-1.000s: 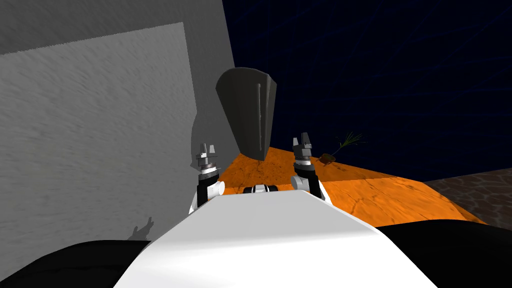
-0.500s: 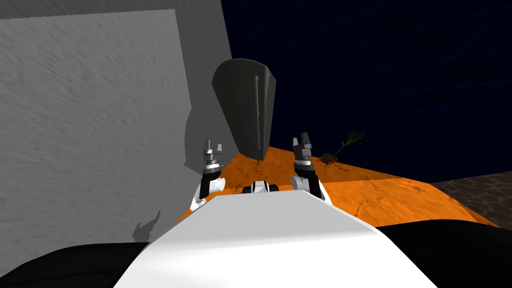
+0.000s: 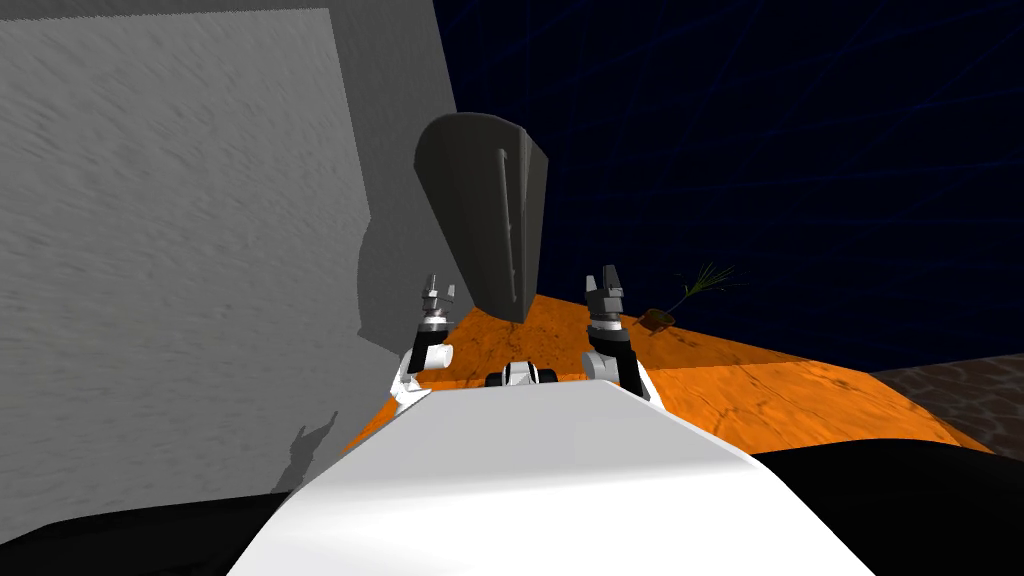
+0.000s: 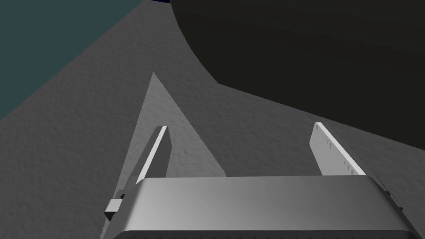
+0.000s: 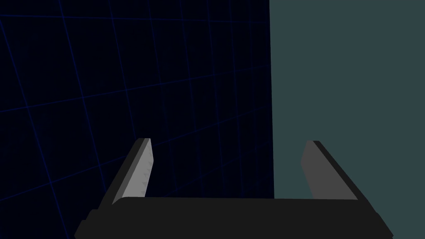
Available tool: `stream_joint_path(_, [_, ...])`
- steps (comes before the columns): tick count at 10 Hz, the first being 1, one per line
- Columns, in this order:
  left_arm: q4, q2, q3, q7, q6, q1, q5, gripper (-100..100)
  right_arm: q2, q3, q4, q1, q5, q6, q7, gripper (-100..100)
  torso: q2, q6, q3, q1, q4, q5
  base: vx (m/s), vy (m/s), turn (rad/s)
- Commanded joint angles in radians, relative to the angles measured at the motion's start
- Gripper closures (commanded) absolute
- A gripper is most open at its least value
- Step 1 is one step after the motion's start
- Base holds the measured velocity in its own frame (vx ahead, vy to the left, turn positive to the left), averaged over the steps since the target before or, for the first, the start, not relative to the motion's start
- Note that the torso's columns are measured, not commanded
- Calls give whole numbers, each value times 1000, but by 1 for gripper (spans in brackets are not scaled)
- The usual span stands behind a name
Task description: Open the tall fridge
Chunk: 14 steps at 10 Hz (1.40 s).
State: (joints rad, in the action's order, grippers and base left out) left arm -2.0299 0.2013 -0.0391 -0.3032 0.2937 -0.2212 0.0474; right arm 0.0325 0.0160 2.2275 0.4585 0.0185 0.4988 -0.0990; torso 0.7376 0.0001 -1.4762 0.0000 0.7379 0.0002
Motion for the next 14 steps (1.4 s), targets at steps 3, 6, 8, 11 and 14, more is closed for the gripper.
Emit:
stream_joint_path(3, [99, 60, 18, -113, -99, 116, 6, -100, 0, 0, 0, 0, 0, 0, 0, 0, 1, 0, 1, 0, 0, 0, 43, -93, 6])
stream_joint_path(6, [136, 83, 25, -156, -140, 180, 9, -100, 0, 0, 0, 0, 0, 0, 0, 0, -1, 0, 0, -1, 0, 0, 51, -91, 7])
stream_joint_path(8, [174, 108, 32, -200, -182, 231, 12, -100, 0, 0, 0, 0, 0, 0, 0, 0, 0, 0, 0, 0, 0, 0, 59, -89, 8])
stream_joint_path(11, [251, 159, 45, -288, -269, 322, 19, -100, 0, 0, 0, 0, 0, 0, 0, 0, 1, 0, 0, 1, 0, 0, 52, -95, 6])
stream_joint_path(14, [289, 185, 50, -333, -312, 385, 23, -100, 0, 0, 0, 0, 0, 0, 0, 0, 0, 0, 0, -1, 0, 0, 49, -102, 7])
